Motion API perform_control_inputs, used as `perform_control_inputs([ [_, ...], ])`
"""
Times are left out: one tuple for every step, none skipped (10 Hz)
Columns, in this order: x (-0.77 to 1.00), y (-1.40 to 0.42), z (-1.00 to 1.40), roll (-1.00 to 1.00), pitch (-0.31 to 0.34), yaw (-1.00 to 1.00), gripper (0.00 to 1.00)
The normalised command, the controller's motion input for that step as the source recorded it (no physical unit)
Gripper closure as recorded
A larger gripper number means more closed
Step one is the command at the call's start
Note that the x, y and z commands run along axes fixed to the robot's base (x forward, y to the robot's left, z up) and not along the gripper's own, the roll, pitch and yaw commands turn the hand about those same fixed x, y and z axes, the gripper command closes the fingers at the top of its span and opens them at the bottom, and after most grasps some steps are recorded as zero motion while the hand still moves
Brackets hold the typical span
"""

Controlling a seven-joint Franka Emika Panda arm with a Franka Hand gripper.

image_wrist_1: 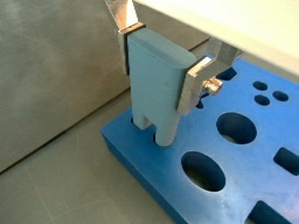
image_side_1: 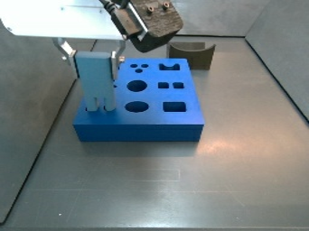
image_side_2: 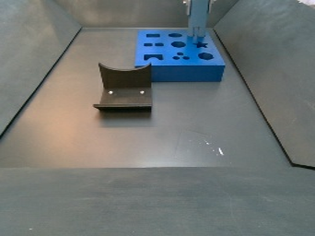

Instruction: Insert the square-circle object.

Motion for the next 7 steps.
perform_control_inputs([
  [0.12, 0.00, -0.34, -0.02, 0.000, -0.02, 1.00],
  [0.03, 0.00, -0.26, -0.03, -0.016, -0.03, 1.00],
  [0.05, 0.00, -0.31, 0.00, -0.007, -0.03, 1.00],
  [0.01, 0.00, -0.44, 0.08, -0.049, 0.00, 1.00],
  [0.00, 0.00, -0.38, 0.15, -0.081, 0.12, 1.00],
  [0.00, 0.00, -0.05, -0.02, -0.026, 0.00, 1.00],
  [0.00, 0.00, 0.00, 0.00, 0.000, 0.00, 1.00],
])
